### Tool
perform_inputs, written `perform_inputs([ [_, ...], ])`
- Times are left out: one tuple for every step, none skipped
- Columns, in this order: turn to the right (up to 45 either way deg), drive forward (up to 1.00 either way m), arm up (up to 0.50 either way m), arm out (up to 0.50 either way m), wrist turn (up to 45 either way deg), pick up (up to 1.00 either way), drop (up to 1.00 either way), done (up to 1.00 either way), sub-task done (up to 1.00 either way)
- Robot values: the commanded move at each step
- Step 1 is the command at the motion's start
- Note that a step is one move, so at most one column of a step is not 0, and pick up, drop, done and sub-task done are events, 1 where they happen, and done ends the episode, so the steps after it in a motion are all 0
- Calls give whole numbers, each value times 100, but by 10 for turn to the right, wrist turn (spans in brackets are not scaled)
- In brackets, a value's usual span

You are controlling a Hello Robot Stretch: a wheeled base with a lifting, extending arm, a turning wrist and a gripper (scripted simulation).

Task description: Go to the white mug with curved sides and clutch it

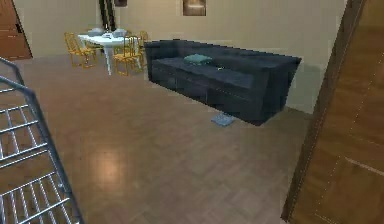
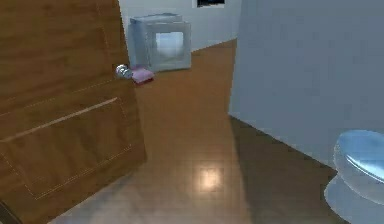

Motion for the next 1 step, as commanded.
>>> perform_inputs([
  [-450, 0, 0, 0, 0, 0, 0, 0, 0],
])
